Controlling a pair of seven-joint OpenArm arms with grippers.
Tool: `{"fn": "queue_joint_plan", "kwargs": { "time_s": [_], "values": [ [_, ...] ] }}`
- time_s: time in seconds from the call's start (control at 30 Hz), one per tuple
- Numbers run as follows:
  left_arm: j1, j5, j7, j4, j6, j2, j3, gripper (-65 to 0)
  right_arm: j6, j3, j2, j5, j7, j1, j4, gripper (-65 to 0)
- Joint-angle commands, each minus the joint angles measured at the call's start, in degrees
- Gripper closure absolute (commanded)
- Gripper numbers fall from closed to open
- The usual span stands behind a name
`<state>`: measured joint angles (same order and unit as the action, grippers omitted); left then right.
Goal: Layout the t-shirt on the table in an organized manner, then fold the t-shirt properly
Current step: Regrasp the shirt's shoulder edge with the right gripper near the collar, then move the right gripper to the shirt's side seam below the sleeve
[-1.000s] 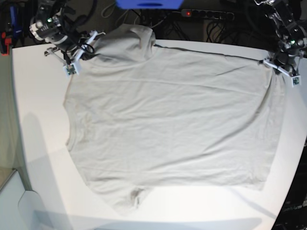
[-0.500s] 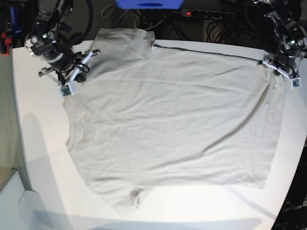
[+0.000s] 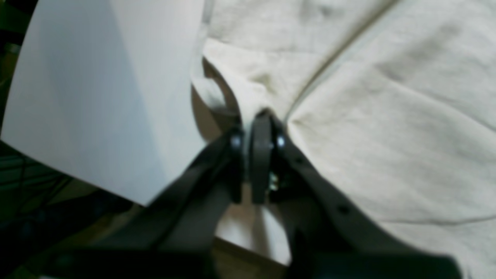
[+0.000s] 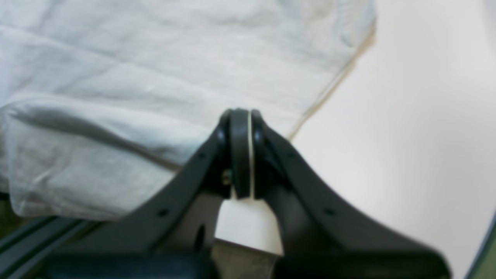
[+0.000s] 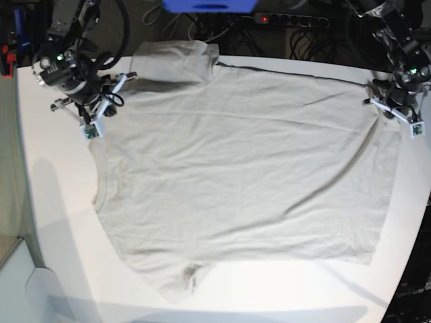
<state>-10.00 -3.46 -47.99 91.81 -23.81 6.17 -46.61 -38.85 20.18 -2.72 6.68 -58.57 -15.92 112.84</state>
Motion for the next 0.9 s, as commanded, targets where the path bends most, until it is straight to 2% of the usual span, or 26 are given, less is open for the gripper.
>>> {"fn": "queue_joint_plan", "kwargs": {
  "time_s": [0.0, 0.1, 0.33, 0.4, 0.5, 0.67, 0.87],
  "values": [
    [0.11, -0.45, 1.09, 0.81, 0.21, 0.99, -0.12, -0.2, -1.15, 0.25, 0.13, 0.75, 0.76, 0.23, 1.23, -0.1],
    [0.11, -0.45, 1.17, 0.81, 0.21, 0.99, -0.12, -0.2, -1.15, 0.78, 0.22, 0.75, 0.76, -1.09, 2.2, -1.9],
    [0.11, -0.45, 1.26, 0.54, 0.03, 0.99, -0.12, -0.2, -1.15, 10.28, 0.04, 0.93, 0.76, -1.79, 3.52, -23.8],
    [0.11, -0.45, 1.35, 0.45, 0.03, 0.99, -0.12, -0.2, -1.15, 12.47, 0.04, 0.93, 0.76, -2.85, 3.52, -27.9],
    [0.11, -0.45, 1.35, 0.28, 0.03, 0.99, -0.12, -0.2, -1.15, 12.91, -1.1, 0.93, 0.76, -4.78, 3.52, -30.1],
    [0.2, -0.45, 1.35, 0.28, 0.03, 0.9, -0.12, -0.2, -1.15, 11.68, -5.85, 0.93, 0.76, -7.07, 3.43, -30.7],
    [0.02, -0.45, 1.35, 0.28, -0.05, 0.9, -0.12, -0.2, -1.15, 5.18, -6.28, 0.93, 0.68, -8.03, 3.43, -30.6]
  ]
}}
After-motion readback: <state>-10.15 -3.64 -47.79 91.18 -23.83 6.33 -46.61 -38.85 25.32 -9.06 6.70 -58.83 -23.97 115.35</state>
